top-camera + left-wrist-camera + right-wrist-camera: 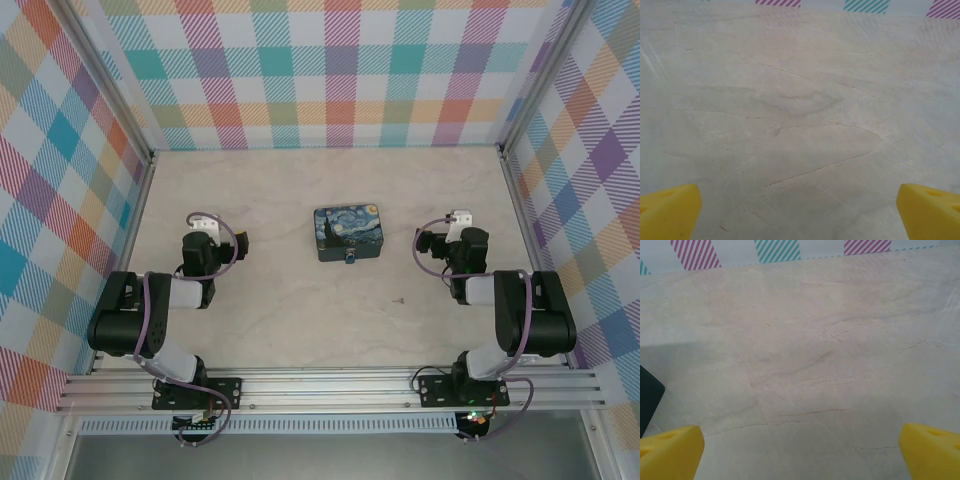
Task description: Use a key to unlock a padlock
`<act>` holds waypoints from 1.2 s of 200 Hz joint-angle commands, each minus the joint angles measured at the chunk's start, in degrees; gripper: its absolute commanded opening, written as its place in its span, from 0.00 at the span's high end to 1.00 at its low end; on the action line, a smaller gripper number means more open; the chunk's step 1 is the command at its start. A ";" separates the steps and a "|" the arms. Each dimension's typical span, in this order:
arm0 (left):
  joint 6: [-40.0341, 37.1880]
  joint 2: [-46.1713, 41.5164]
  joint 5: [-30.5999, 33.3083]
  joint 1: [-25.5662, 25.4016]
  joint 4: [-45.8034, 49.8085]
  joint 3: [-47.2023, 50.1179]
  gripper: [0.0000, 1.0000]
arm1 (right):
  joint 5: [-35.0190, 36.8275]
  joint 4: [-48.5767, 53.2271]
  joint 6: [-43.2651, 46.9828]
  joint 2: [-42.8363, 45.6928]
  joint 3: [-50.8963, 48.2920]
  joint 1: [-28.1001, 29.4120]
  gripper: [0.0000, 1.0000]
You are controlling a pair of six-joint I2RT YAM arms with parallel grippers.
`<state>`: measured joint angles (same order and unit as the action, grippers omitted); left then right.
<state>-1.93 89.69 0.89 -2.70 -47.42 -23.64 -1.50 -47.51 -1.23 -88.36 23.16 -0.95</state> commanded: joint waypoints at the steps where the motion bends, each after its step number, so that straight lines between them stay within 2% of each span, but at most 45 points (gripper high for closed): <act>1: 0.06 0.25 -0.53 0.09 0.33 -0.29 0.00 | 0.29 -1.16 -0.59 0.47 -0.20 0.24 0.00; 166: 0.35 -0.13 0.32 0.08 -0.03 0.10 0.00 | -0.06 -1.30 -0.74 0.77 -0.27 0.24 0.00; 187: 1.20 -5.08 2.20 0.07 3.14 0.55 0.00 | 1.53 7.24 -1.82 4.94 2.29 -0.01 0.00; 209: 4.32 -14.01 4.54 0.08 19.02 -3.46 0.00 | -1.17 21.94 -2.83 11.55 6.62 -0.11 0.00; 240: 10.75 -21.36 1.77 0.08 34.60 -9.36 0.00 | -5.99 37.97 -8.23 16.46 13.43 -0.10 0.00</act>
<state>2.46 72.90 3.55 -2.70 -27.53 -28.01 -2.70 -24.75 -4.40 -75.07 31.27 -0.95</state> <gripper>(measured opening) 0.999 0.996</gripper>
